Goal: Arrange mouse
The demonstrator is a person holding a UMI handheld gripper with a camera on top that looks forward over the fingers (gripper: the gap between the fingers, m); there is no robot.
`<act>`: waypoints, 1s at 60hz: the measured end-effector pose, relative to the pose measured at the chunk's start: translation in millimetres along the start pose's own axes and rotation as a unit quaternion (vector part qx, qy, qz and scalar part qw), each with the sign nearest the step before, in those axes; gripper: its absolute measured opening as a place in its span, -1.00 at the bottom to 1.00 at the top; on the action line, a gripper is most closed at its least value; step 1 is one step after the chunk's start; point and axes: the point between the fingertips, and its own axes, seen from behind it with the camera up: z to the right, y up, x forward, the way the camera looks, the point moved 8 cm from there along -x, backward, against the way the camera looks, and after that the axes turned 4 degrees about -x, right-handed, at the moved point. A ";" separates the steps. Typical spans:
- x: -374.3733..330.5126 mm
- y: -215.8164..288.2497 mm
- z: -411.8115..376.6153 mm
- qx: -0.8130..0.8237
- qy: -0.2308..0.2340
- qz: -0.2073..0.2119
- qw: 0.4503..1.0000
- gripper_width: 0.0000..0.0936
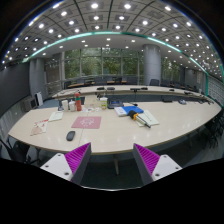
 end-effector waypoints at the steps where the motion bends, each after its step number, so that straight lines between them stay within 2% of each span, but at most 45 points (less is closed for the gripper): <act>1: -0.1 -0.3 -0.3 0.002 0.000 0.000 1.000 0.83; 7: 4.1 -4.9 -4.7 0.006 -0.002 -0.010 1.000 0.83; 19: 30.9 -48.5 -36.2 -0.001 0.008 -0.052 0.999 0.83; 31: 80.2 -86.0 -117.6 -0.009 0.030 -0.074 0.997 0.83; 42: 179.0 -82.5 -223.1 0.004 0.055 -0.066 0.996 0.83; 51: 284.1 -60.8 -287.3 0.009 0.048 -0.056 0.997 0.80; 60: 375.5 -50.4 -316.7 -0.015 0.031 -0.071 0.997 0.71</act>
